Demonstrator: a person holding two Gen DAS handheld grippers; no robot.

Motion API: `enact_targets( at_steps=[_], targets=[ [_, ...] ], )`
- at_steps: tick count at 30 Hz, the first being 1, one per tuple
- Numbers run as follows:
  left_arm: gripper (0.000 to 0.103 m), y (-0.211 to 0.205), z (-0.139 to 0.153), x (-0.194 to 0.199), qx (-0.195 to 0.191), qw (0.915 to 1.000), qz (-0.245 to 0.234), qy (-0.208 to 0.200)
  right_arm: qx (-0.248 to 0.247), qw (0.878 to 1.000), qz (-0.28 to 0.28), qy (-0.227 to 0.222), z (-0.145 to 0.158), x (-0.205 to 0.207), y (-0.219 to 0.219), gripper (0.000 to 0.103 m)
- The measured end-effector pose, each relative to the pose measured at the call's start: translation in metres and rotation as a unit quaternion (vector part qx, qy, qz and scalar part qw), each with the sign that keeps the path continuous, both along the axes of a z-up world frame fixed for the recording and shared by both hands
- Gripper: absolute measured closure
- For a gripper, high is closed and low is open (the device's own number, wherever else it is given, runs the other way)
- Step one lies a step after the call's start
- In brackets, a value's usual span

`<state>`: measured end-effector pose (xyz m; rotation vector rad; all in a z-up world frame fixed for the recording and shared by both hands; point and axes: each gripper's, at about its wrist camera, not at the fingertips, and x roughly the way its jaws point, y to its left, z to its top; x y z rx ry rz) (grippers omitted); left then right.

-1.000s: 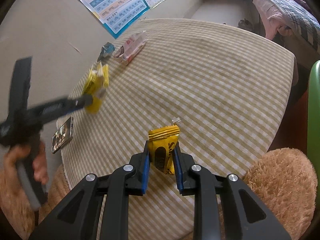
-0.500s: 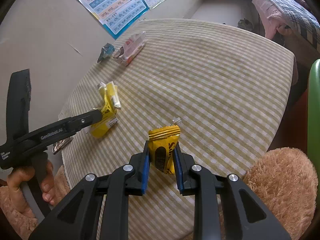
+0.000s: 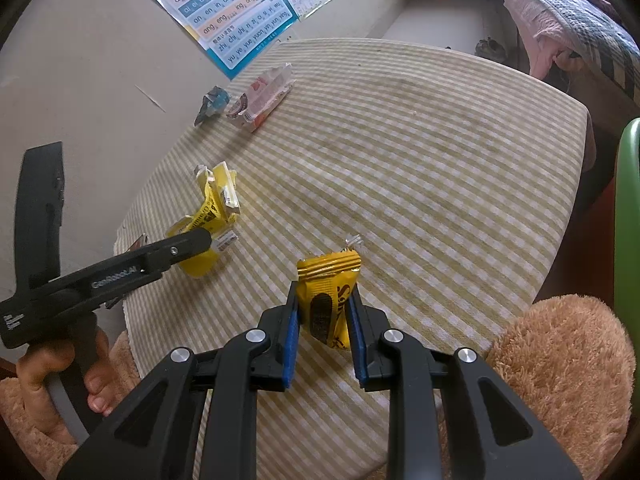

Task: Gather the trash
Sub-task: 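Grasp the yellow juice box with the left tool while the right tool holds the gold wrapper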

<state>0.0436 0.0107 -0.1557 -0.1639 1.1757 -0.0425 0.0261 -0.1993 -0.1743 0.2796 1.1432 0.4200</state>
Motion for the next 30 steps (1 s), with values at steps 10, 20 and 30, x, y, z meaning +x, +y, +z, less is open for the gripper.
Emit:
enact_targets(
  at_steps=[10,20,30],
  targets=[
    [0.061,-0.008,0.017,-0.012,-0.012,0.9998,-0.008,-0.015,0.001,1.000,0.000,-0.003,0.000,0.000,0.001,0.080],
    [0.061,-0.018,0.018,-0.018,-0.022,0.9996,-0.015,-0.014,0.002,1.000,-0.005,0.001,0.000,0.000,-0.002,0.080],
    [0.062,-0.032,0.025,-0.018,-0.018,0.9990,-0.034,-0.025,0.002,1.000,-0.005,0.001,0.000,0.000,-0.002,0.080]
  ],
)
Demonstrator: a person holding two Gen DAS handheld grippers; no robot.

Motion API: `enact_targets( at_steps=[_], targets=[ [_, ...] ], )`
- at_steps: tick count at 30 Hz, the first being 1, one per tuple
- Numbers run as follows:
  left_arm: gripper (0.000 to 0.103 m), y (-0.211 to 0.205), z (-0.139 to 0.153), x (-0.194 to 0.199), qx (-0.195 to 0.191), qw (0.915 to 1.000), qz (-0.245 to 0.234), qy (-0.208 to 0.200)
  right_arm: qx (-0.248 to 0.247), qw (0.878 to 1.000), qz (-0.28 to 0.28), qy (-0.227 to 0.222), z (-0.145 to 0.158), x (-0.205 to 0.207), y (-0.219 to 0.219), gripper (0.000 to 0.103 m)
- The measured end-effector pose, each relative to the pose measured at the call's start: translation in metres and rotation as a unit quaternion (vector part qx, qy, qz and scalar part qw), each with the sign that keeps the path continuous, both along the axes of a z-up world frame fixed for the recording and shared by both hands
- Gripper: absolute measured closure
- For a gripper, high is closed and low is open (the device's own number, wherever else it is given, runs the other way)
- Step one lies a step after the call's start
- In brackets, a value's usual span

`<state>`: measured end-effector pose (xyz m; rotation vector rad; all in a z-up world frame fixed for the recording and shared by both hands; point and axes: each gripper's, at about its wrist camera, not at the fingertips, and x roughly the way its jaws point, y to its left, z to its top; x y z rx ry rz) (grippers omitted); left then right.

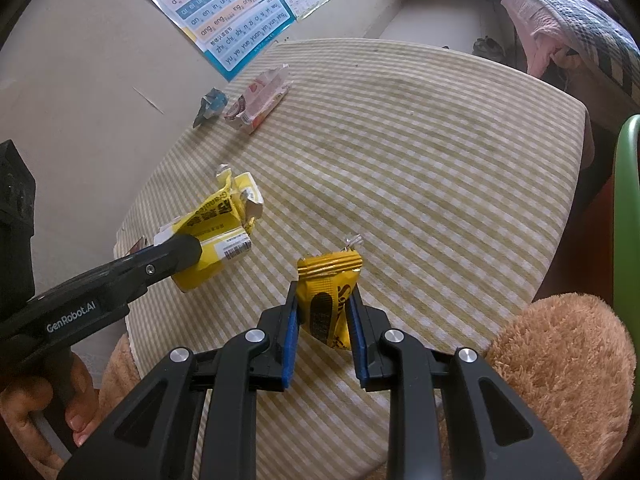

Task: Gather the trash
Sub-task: 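Grasp the yellow juice box with the left tool while the right tool holds the gold wrapper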

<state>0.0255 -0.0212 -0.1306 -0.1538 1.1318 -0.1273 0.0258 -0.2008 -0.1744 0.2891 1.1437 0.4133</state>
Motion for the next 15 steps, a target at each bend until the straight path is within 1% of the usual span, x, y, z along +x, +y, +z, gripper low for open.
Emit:
enact_targets(
  at_steps=[7,15],
  targets=[
    [0.063,-0.006,0.001,-0.001,0.001,1.0000,-0.005,-0.002,0.001,1.000,-0.001,-0.001,0.000,0.000,0.000,0.080],
    [0.064,-0.014,0.011,-0.003,-0.002,0.9998,-0.016,-0.013,0.010,1.000,-0.013,-0.012,0.005,-0.001,-0.005,0.080]
  ],
)
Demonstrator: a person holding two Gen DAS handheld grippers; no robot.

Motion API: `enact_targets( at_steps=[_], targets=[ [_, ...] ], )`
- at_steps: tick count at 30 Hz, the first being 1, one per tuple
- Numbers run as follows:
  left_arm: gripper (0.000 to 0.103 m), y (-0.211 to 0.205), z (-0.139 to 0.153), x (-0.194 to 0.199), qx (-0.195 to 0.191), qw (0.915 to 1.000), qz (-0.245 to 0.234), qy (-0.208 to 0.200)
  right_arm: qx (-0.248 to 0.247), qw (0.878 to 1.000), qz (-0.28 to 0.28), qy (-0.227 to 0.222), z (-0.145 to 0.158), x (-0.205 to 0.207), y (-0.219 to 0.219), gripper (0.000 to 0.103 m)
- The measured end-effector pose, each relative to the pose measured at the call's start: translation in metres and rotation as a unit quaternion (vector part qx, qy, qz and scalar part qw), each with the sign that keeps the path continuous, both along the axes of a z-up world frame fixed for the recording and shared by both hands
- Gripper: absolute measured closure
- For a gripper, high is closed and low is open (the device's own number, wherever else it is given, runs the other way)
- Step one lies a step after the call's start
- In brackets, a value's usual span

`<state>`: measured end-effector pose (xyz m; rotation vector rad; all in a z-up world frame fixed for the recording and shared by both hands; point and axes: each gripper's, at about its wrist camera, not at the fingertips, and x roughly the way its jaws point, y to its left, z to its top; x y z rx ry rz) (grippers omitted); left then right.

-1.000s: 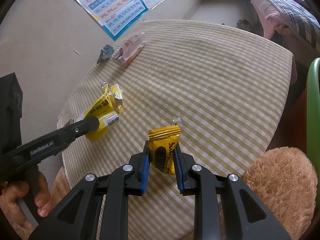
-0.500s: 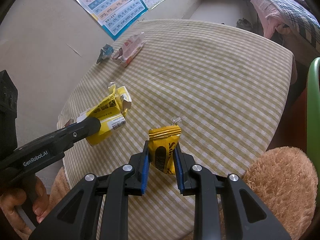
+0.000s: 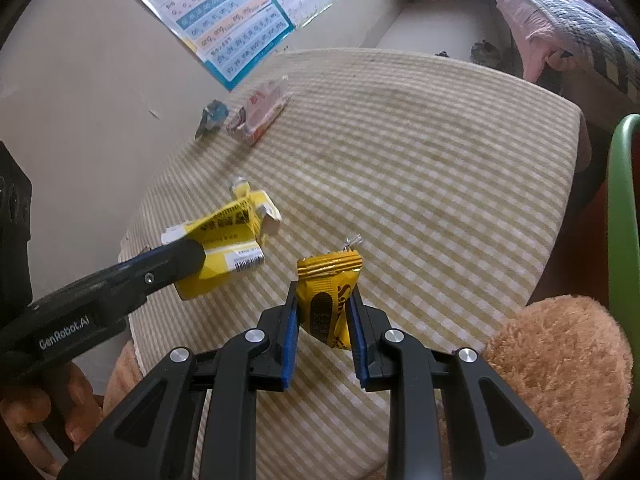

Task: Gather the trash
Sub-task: 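Grasp the yellow juice box with the left tool while the right tool holds the gold wrapper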

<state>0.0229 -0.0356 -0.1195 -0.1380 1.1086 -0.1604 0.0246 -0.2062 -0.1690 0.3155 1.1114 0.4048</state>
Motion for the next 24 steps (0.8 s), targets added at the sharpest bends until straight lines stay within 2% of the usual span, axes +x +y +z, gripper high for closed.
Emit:
enact_targets(
  at_steps=[9,24],
  targets=[
    [0.065,-0.011,0.008,-0.002,-0.001,0.9999,-0.014,-0.009,0.000,1.000,-0.009,-0.018,0.012,-0.002,-0.007,0.080],
    [0.068,-0.020,0.019,-0.002,-0.017,0.9995,-0.021,-0.014,0.016,0.999,-0.033,-0.013,0.014,-0.002,-0.024,0.080]
  ],
)
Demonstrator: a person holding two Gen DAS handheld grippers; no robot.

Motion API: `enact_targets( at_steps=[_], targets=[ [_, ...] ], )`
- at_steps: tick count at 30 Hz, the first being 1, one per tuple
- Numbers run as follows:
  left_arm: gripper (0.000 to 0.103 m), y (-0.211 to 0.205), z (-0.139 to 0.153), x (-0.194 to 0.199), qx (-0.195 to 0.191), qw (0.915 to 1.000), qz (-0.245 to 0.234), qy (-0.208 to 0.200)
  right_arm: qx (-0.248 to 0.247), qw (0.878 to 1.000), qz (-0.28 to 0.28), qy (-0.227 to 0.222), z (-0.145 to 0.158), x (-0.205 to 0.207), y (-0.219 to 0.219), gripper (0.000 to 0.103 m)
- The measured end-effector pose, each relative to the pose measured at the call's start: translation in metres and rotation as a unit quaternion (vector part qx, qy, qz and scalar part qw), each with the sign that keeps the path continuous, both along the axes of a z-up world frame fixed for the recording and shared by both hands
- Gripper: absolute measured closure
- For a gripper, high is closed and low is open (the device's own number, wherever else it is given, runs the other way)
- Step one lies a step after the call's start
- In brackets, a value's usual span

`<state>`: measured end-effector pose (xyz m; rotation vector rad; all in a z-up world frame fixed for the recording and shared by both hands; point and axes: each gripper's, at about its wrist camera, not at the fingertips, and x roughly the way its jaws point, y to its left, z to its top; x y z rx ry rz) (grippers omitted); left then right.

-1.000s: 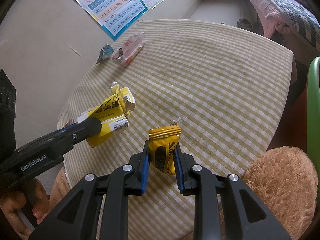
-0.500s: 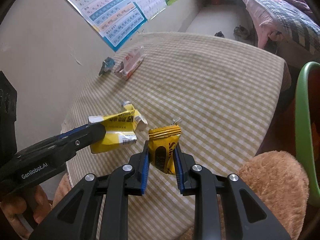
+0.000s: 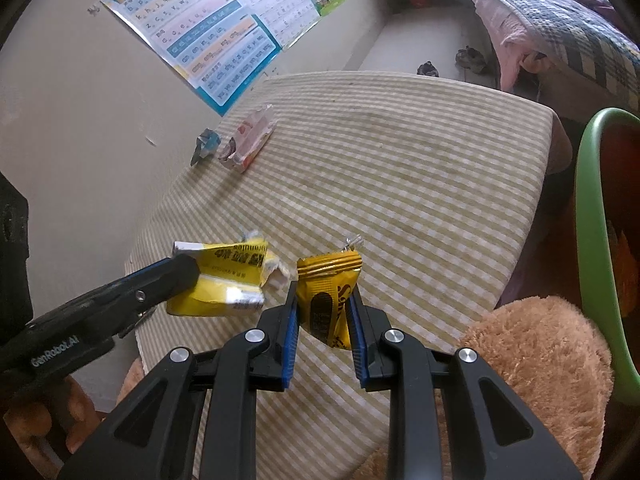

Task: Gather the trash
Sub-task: 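Grasp the yellow juice box with the left tool while the right tool holds the gold wrapper, then carry the yellow box and gold wrapper over the red bucket and open both tools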

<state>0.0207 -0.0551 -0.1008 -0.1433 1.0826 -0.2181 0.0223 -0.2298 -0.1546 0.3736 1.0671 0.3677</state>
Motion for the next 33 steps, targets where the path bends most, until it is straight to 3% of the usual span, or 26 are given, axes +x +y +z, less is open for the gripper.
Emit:
enact_targets(
  at_steps=[33],
  targets=[
    [0.070,-0.018,0.019,0.001,-0.014,0.9996,-0.017,-0.019,0.014,1.000,-0.022,0.005,0.000,0.000,-0.016,0.080]
  ],
)
